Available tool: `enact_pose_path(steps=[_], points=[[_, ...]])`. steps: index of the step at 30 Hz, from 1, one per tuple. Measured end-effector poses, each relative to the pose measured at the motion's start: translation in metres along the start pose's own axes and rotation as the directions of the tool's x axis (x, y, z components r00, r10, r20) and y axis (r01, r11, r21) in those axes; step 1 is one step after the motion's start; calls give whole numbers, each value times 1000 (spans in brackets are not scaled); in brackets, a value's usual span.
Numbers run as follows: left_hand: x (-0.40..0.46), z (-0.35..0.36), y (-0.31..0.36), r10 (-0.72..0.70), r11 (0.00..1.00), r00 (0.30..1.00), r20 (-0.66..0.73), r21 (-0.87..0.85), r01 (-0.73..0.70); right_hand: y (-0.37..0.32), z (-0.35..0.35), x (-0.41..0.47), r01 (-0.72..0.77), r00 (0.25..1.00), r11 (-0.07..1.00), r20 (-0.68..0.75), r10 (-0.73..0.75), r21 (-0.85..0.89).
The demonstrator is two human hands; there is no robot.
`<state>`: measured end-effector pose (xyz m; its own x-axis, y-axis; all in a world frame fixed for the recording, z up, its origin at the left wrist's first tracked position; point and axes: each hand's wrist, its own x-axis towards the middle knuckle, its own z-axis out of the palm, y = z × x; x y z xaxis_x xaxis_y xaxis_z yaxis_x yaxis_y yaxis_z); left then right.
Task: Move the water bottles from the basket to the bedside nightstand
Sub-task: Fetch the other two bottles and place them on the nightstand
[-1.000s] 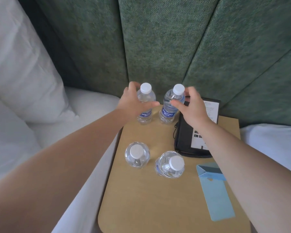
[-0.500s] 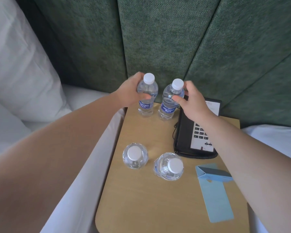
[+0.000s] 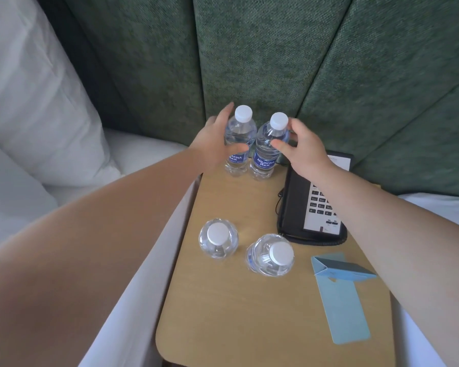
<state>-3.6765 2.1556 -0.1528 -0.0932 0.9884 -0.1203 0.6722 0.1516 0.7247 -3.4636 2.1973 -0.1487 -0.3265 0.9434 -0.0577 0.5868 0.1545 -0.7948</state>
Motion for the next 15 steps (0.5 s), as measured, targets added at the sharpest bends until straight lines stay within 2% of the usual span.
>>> enact_pose_path(steps=[4, 7, 8, 10, 13, 15], points=[[-39, -10, 2, -159, 980, 987, 9, -119, 159, -3, -11, -32, -79, 997, 989, 13, 78, 127], [-95, -21, -1, -249, 918, 962, 113, -290, 271, -11, -20, -91, -112, 981, 977, 176, 80, 184], [-118, -24, -2, -241, 889, 956, 169, -356, 287, -11, -22, -112, -127, 968, 972, 239, 77, 199], [-160, -26, -5, -133, 880, 961, 242, -418, 227, -11, -25, -151, -151, 942, 960, 329, 66, 238], [-199, -12, -5, -61, 944, 963, 262, -297, 141, -12, -23, -192, -177, 916, 963, 392, 86, 201], [-209, 7, -2, -73, 984, 982, 174, -150, 100, -14, -12, -208, -167, 920, 977, 377, 106, 134]])
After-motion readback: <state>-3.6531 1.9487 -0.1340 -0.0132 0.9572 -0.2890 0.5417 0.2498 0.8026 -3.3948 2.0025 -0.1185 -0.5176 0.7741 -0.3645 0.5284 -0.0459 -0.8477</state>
